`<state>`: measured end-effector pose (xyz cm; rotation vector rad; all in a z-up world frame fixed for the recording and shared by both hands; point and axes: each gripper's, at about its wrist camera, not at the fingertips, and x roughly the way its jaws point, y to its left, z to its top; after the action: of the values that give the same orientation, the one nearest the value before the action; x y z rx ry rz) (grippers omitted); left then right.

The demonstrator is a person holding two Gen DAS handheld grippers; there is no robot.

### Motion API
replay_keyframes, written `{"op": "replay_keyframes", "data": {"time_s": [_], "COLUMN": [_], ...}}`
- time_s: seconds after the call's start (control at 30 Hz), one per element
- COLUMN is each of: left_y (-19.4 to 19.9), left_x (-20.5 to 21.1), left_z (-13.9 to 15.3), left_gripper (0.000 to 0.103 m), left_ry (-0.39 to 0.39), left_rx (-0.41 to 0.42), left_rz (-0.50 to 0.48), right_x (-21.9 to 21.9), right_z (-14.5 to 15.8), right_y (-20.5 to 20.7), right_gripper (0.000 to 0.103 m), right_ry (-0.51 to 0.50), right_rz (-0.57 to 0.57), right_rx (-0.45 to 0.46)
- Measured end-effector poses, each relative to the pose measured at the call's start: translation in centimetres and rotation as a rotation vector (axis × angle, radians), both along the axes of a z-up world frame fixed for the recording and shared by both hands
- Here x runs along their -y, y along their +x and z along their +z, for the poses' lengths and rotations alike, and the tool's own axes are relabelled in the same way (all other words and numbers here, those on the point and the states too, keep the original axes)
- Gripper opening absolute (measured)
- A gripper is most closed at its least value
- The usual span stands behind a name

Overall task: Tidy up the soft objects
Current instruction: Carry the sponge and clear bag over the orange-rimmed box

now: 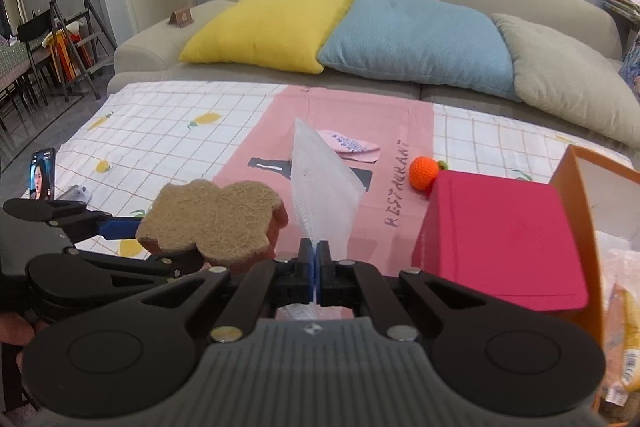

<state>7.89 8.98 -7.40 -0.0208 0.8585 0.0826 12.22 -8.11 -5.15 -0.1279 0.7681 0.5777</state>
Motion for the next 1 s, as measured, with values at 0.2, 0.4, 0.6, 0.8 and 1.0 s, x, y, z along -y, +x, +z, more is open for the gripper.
{"op": "replay_keyframes", "data": {"time_s": [0.2, 0.4, 0.6, 0.8, 1.0], "left_y": [-0.8, -0.6, 0.5, 2.6, 5.3], "left_x": [1.8, 4.3, 8.1, 13.2, 18.3], "left_z": [2.2, 4.4, 6.9, 7.9, 8.1], "left_gripper": [0.065, 0.065, 0.065, 0.065, 0.065], "left_ry": [-0.022, -0.029, -0.026, 0.017, 0.063], "left_rx": [0.040, 0.089, 0.161, 0.198, 0.215], "left_rz": [-0.024, -0.087, -0.202, -0.359, -0.491], "right_x": [2.7, 6.3, 10.6, 14.2, 16.7], "right_z": [1.9, 3.6, 5.2, 5.5, 5.3], "right_y": [-1.3, -2.0, -1.7, -0.9, 0.7], "right_gripper": [0.000, 0.000, 0.000, 0.000, 0.000], "right_ry": [0.027, 0.019, -0.030, -0.123, -0.229], "right_rz": [-0.030, -0.097, -0.182, -0.226, -0.218], "right_rx": [0.048, 0.109, 0.176, 0.216, 0.228]}}
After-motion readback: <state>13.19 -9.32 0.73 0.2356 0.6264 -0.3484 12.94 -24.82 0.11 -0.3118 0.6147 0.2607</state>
